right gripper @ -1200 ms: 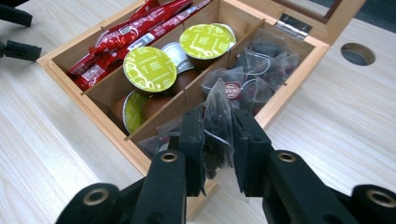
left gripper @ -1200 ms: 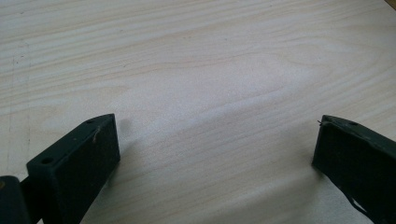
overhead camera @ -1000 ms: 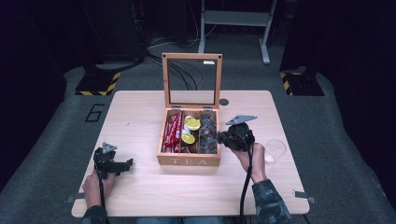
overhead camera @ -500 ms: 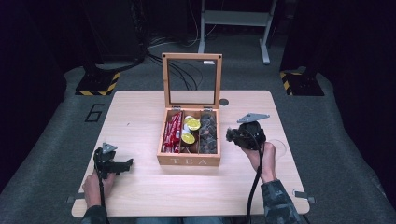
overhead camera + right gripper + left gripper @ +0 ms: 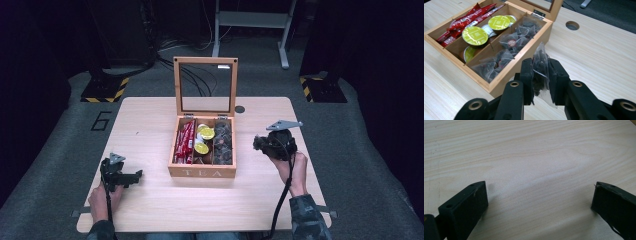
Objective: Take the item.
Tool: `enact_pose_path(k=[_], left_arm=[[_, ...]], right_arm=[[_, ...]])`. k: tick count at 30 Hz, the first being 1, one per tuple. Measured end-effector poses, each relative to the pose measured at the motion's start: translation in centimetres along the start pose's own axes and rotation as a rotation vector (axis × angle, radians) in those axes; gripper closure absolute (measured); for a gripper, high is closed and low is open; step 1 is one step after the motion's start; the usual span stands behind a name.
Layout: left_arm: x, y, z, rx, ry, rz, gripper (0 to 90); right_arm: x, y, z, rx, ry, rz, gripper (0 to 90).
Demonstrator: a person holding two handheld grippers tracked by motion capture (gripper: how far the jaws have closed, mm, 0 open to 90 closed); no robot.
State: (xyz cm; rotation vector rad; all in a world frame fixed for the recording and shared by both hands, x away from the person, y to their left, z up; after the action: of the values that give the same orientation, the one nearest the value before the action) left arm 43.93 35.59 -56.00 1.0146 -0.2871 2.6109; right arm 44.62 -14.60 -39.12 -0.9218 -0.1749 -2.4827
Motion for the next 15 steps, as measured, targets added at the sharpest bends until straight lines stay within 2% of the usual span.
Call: enact_pose_path(k=[2,4,7,14,15], left_arm=[[0.0,0.0,0.0,0.000,0.000,0.000,0.2],[0.0,0.0,0.0,0.000,0.000,0.000,0.2],[0.0,0.0,0.0,0.000,0.000,0.000,0.2],[0.0,0.0,0.0,0.000,0.000,0.000,0.2],[0.0,0.0,0.0,0.000,0.000,0.000,0.2]], right_arm=[[0.1,0.2,-0.1,0.005,-0.003,-0.003,75.2],[0.5,0.5,-0.1,-0.016,-0.001,-0.015,75.2],[1.0,1.1,-0.2,-0.006,0.001,-0.026,75.2],[2.0,2.4,-0.7,-0.028,0.007,-0.054,75.2],[2.2,2.7,-0.8,-0.046,0.008,-0.062,75.3]])
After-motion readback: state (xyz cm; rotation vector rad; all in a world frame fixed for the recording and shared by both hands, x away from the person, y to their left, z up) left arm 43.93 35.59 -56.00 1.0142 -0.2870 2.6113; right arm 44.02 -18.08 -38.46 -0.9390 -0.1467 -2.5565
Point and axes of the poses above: each handheld gripper's, and its own axes: x roughly backward along the jaws, z roughly out of its top, y roughly to its right, the point moved 4 cm from there along -x, roughly forward along the jaws, and after that the axes turned 6 degrees about -x, right-handed, at the moved point
